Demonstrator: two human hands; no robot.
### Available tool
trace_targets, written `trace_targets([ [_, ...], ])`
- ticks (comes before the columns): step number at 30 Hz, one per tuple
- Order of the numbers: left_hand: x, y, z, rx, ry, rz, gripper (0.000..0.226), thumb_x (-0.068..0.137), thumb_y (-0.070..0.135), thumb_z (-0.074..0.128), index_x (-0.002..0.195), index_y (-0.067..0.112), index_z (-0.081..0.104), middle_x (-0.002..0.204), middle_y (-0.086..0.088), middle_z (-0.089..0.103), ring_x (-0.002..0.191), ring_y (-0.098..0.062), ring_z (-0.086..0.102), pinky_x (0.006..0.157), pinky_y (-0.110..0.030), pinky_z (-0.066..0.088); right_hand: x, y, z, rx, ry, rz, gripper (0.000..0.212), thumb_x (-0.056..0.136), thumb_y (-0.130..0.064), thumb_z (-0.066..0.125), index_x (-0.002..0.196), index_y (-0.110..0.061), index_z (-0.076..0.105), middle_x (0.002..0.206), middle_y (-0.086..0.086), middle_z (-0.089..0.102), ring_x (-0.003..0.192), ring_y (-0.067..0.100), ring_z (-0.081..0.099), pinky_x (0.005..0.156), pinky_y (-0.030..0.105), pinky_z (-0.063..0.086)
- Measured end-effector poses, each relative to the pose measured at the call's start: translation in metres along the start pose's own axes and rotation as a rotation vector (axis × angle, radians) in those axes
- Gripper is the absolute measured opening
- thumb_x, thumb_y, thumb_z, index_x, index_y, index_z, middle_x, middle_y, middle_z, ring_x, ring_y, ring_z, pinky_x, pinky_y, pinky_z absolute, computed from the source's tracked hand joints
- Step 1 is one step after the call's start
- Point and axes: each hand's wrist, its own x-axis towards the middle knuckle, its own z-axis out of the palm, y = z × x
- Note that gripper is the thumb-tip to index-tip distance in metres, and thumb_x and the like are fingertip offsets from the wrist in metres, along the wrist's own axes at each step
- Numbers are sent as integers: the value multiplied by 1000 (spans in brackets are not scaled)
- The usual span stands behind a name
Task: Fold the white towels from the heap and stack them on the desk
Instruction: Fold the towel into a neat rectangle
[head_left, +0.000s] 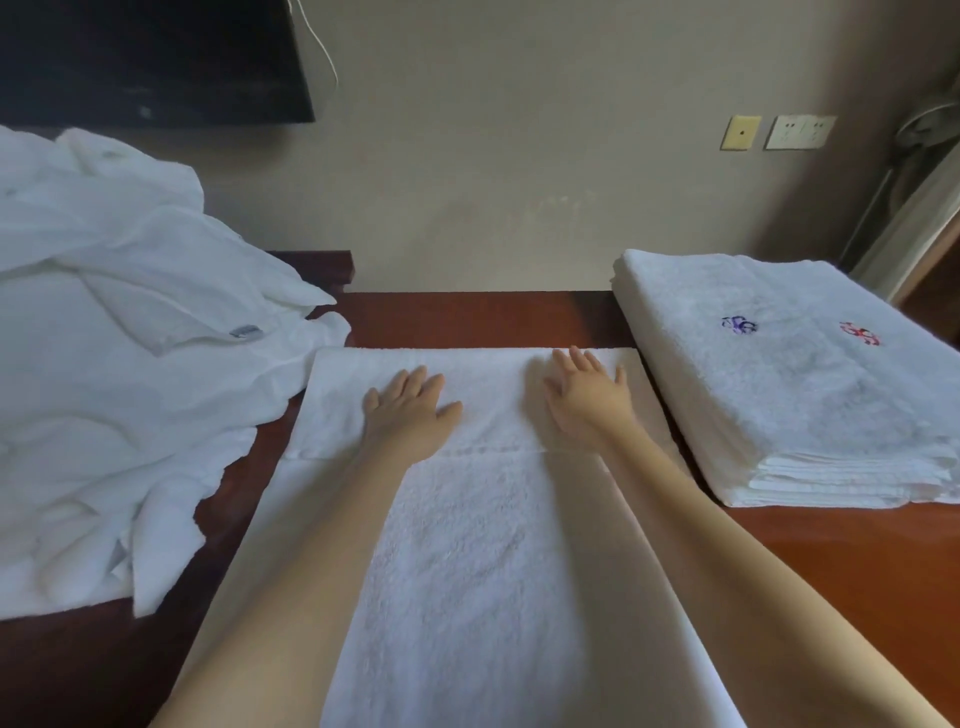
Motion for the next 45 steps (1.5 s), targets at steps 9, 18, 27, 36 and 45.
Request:
trace_targets([
  [9, -8, -8, -24, -564, 349, -47, 38, 97, 3, 38, 131, 7, 53, 138, -10, 52, 130, -24, 44, 109, -32, 31, 2, -115, 24, 299, -26, -176, 46, 100, -23, 32, 146, -18, 34, 155, 4, 30, 144, 17, 23, 115, 47, 20],
  [18, 17, -76, -15, 31, 58, -16, 63, 96, 59, 18, 151, 26, 20, 161, 3, 6, 147, -18, 5, 115, -48, 11, 0, -95, 47, 17, -3, -224, 48, 100, -47, 23, 144, -30, 31, 156, -1, 22, 144, 20, 16, 113, 48, 11],
  [27, 19, -75, -26, 194, 435, 50, 34, 94, 33, 45, 113, 11, 61, 124, -7, 51, 116, -25, 42, 95, -38, 36, 5, -84, 37, 123, 165, -183, 44, 96, -38, 43, 136, -20, 46, 139, 1, 48, 127, 25, 40, 100, 41, 33],
  [36, 71, -54, -43, 7, 67, -116, 43, 93, 13, 38, 136, 9, 43, 140, -10, 36, 117, -30, 49, 94, -44, 47, 58, 5, -9, 53, 54, 115, 38, 94, -26, 46, 130, -14, 45, 122, 9, 43, 87, 32, 54, 62, 31, 38],
  [45, 87, -67, -45, 65, 9, -200, 21, 92, 11, 41, 109, 4, 52, 116, -16, 50, 97, -30, 55, 80, -35, 47, 74, 34, -12, -55, 70, 24, 31, 98, -33, 45, 104, -5, 56, 110, 11, 49, 87, 35, 58, 65, 33, 41],
])
